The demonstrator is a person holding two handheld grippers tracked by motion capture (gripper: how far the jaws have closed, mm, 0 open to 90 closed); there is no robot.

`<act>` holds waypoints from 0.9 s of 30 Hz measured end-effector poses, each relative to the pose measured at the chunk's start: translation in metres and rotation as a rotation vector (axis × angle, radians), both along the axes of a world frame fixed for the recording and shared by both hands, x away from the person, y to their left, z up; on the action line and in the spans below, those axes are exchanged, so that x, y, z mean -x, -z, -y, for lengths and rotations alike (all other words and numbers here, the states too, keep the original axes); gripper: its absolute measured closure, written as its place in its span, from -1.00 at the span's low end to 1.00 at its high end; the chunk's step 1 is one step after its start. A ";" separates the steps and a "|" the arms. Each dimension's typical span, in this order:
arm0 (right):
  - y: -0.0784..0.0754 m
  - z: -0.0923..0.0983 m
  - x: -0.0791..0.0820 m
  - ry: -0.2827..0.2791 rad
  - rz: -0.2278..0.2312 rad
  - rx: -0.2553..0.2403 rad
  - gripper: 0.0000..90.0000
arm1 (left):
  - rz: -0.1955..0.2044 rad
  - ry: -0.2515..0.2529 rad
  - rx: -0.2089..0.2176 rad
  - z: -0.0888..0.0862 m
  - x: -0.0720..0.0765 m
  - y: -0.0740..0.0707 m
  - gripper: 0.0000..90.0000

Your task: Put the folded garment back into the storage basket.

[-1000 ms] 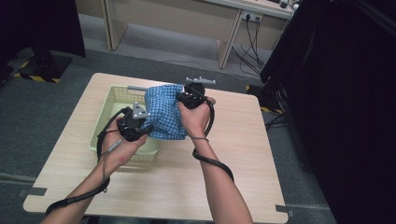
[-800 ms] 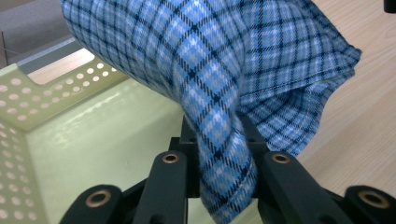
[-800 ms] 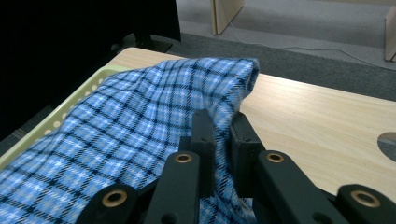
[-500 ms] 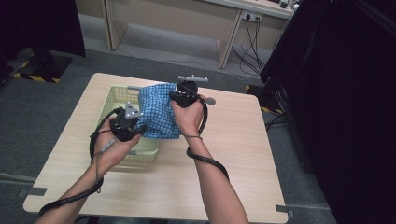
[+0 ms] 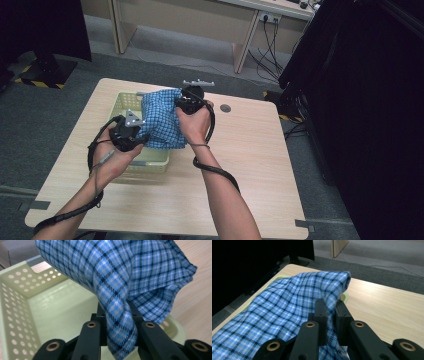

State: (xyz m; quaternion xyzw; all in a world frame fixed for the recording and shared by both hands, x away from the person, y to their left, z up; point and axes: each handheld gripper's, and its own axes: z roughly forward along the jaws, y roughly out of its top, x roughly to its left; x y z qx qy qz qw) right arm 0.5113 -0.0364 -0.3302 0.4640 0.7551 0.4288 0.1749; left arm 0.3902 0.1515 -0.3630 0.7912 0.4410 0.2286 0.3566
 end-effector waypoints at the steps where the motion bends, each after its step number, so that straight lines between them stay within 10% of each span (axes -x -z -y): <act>1: 0.000 -0.001 0.000 -0.003 0.000 0.004 0.85 | 0.000 0.000 0.000 0.000 0.000 0.000 0.73; 27: 0.011 -0.030 -0.002 -0.037 -0.018 0.011 0.85 | -0.034 -0.045 -0.004 -0.027 0.000 0.012 0.73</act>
